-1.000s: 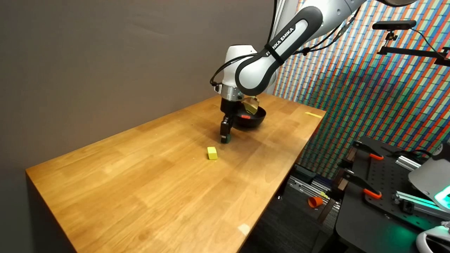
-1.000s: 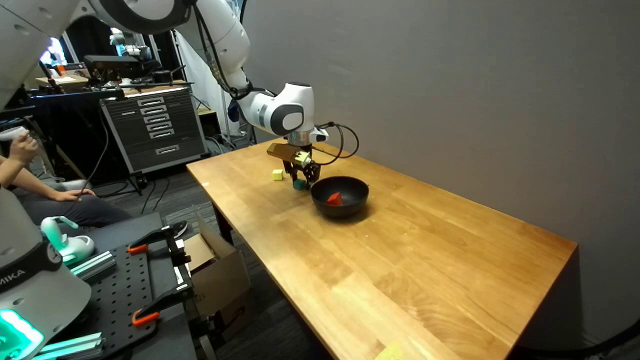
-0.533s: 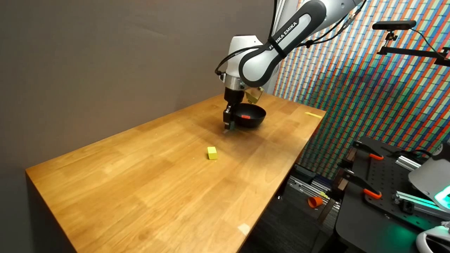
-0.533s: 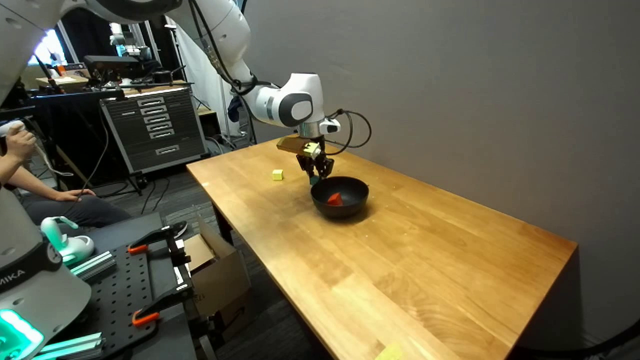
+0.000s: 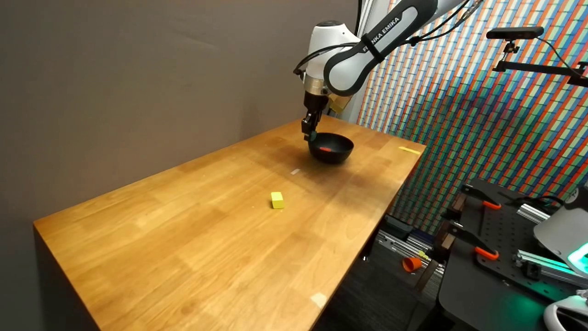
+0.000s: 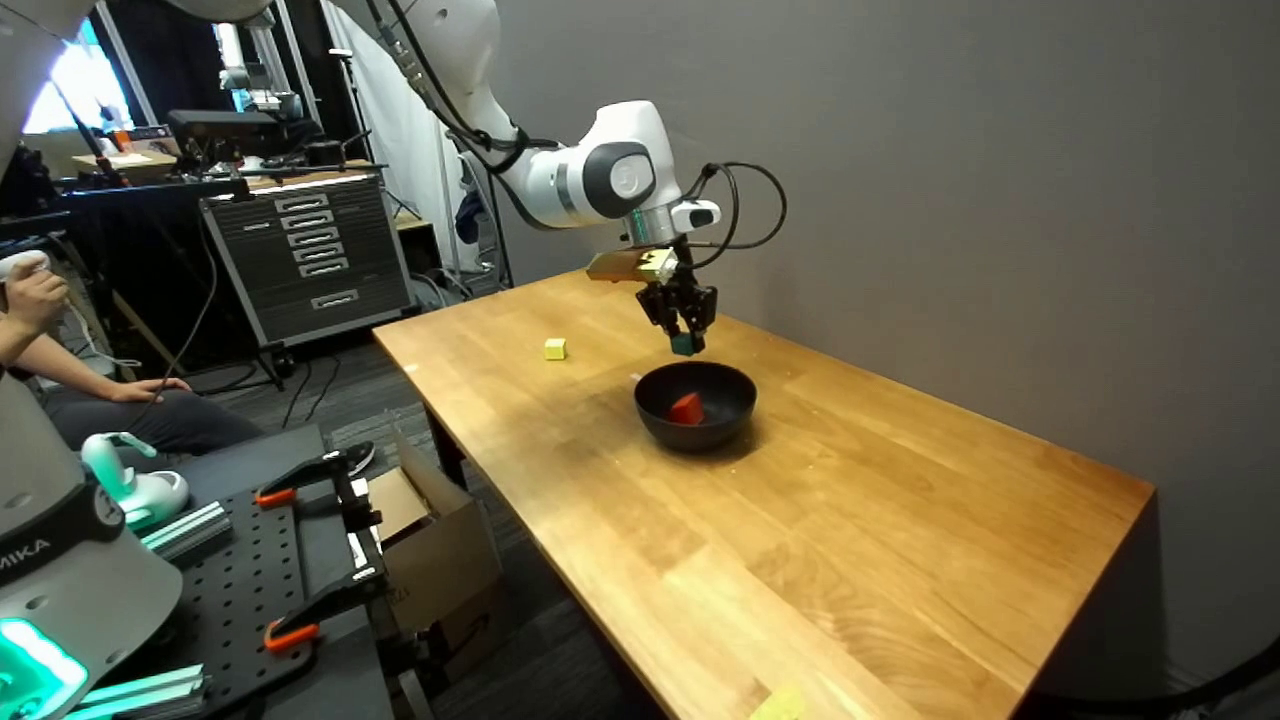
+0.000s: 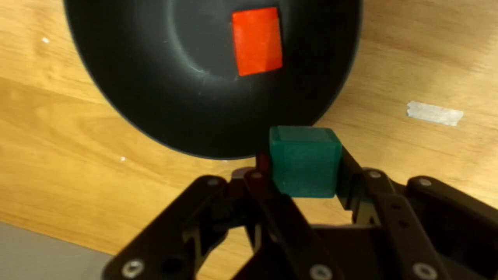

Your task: Put the orange and green blocks in the bowl respectively

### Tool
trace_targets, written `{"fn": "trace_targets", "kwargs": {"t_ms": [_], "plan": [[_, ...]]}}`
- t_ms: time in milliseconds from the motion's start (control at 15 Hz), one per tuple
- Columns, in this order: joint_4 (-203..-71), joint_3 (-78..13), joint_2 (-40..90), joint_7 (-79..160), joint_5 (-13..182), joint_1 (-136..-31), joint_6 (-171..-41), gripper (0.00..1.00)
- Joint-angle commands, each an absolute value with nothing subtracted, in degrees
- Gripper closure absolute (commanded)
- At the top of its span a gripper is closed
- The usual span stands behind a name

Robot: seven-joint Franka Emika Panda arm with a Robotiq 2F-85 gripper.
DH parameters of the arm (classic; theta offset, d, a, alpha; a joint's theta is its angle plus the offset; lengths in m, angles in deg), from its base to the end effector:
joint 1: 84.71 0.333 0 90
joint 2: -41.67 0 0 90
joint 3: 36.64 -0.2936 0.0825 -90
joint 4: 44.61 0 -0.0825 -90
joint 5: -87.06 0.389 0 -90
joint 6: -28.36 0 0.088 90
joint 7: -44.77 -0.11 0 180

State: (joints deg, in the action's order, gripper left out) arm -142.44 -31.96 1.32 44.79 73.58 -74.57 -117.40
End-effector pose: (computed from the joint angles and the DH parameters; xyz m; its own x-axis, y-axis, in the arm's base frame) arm 0.6719 0.0714 0.1720 0.9449 0.3092 0.1079 0.2828 -0.9366 0.2069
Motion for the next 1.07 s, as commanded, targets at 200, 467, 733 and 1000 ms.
{"fn": "trace_targets", "kwargs": {"t_ms": [200,467,733,1000], "plan": [[-144.66,-27.56,4.45,39.14,69.18,-74.36,-116.22,0.34],[-147.99,-34.22,8.12,45.96,77.32,-80.97,-112.87,0.04],[-156.98,-41.90,18.05,57.16,89.67,-89.56,-107.90,0.00],[-164.53,-42.80,28.68,63.60,101.15,-94.03,-99.64,0.00]]}}
